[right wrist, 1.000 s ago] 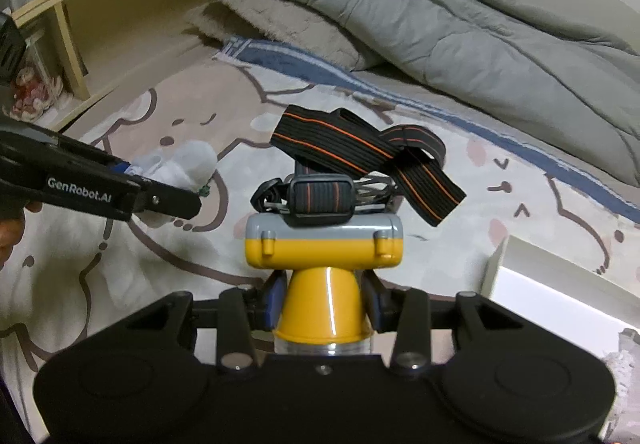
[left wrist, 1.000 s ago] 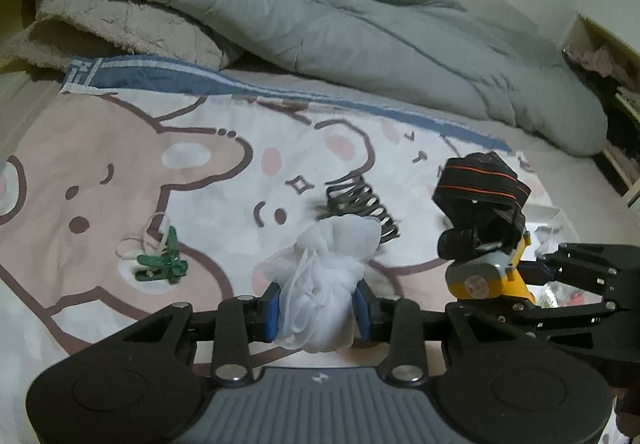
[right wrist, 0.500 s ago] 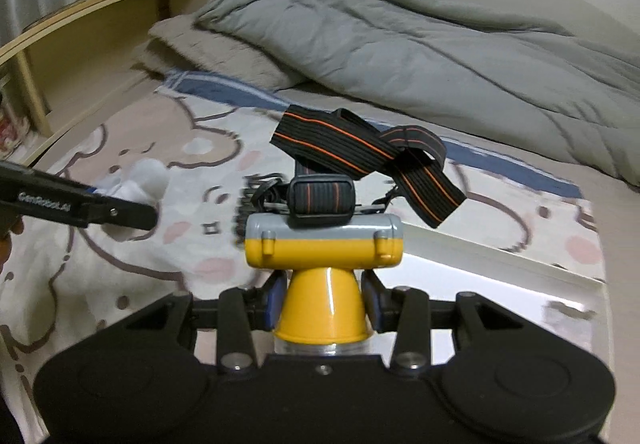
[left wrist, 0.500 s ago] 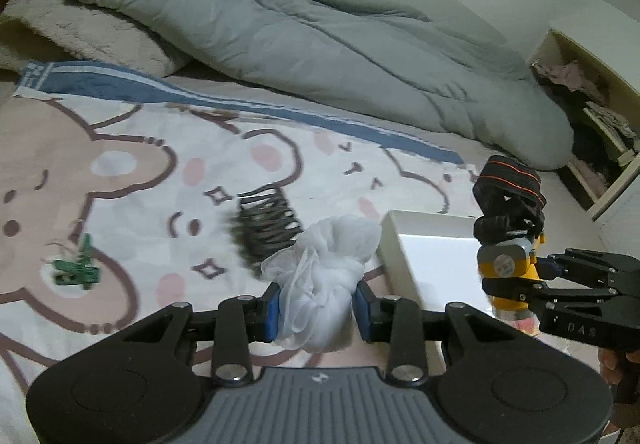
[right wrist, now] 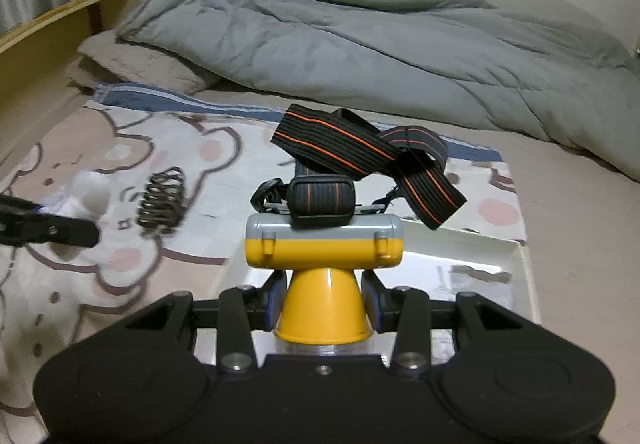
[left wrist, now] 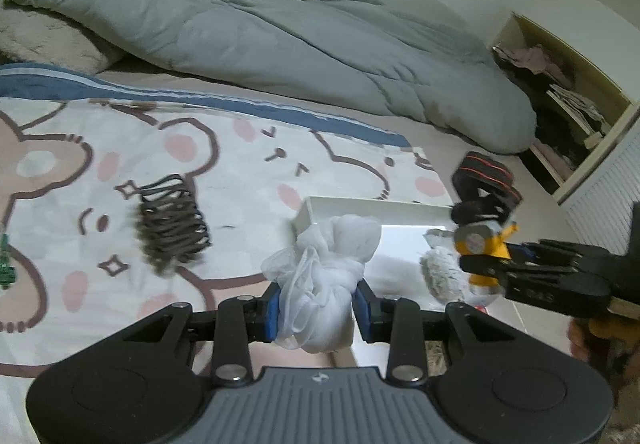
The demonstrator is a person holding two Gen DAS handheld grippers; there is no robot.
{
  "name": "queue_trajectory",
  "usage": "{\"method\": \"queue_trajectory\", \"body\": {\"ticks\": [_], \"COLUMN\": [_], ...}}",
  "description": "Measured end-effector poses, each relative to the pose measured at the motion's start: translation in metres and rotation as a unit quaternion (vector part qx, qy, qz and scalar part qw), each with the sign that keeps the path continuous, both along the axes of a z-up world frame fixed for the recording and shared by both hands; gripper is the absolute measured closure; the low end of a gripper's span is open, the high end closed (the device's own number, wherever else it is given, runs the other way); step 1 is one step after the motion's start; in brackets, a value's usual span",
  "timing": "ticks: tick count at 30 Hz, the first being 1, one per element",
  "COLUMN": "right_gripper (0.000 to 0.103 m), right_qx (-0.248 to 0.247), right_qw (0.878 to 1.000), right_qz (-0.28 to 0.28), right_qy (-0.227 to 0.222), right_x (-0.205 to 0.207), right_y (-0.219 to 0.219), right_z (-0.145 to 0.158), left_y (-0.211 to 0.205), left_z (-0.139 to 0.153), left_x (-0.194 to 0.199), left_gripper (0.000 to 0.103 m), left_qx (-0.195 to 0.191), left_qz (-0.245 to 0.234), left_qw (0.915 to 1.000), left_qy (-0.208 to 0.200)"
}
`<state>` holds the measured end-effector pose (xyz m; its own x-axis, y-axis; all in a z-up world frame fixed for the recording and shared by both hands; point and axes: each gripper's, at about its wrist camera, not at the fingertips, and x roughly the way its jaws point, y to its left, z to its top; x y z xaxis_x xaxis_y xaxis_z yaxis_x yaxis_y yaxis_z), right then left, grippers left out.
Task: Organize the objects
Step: 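Carry the headlamp into the tray and open right tool while left tool carries the white bag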
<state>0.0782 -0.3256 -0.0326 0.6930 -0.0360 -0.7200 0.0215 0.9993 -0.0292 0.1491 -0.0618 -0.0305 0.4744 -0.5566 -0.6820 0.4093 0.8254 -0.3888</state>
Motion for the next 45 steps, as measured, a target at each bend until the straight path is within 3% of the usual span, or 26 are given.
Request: {"method": "queue_trajectory", "body": {"ticks": [13,19,23,24,25,26,29,37,45], "right_gripper": [0.061,0.061,0.059,0.048,0.024,0.017,0.017,0.019,0.020], "right_qx": [0.005,0.014,-0.007,-0.010,-0.015,-0.019,-0.026,0.017,0.044], "right_qw": [0.997,0.990,0.989,0.989,0.990,0.990,0.992,0.994,0.995], "right_qz": [-0.040,-0.063,-0.086,-0.090,-0.091,-0.088,-0.068,-0.093,-0.094], "right_qy": [0.062,0.124,0.120,0.114,0.111,0.111,0.101,0.059,0.011], "right_x": [0.061,0.090,0.098,0.098,0.097,0.095,0.085,0.047,0.001], "right_y": [-0.033,-0.041,-0.046,-0.046,-0.047,-0.046,-0.044,-0.062,-0.073], "right_z": [-0.051,-0.089,-0.102,-0.102,-0.099,-0.095,-0.081,-0.036,0.003], "left_y": [-0.015,-0.013,-0.017,-0.018,-0.019,-0.020,-0.026,-0.056,-0.113], "left_z": [-0.013,-0.016,-0.019,-0.021,-0.022,-0.023,-0.026,-0.026,-0.036], "left_x": [-0.002,0.001,0.004,0.005,0.005,0.006,0.008,-0.003,-0.017], "left_gripper": [0.065,0.065,0.065,0.065,0.065,0.065,0.065,0.065,0.065], "left_qx": [-0.013,-0.017,-0.015,-0.013,-0.012,-0.010,-0.007,-0.004,-0.041], "left_qz": [-0.033,-0.042,-0.051,-0.053,-0.054,-0.054,-0.055,-0.075,-0.080], "left_qw": [0.9992,0.9985,0.9981,0.9980,0.9979,0.9979,0.9978,0.9968,0.9943], "left_qy": [0.021,0.030,0.031,0.032,0.033,0.034,0.036,0.029,0.058]}}
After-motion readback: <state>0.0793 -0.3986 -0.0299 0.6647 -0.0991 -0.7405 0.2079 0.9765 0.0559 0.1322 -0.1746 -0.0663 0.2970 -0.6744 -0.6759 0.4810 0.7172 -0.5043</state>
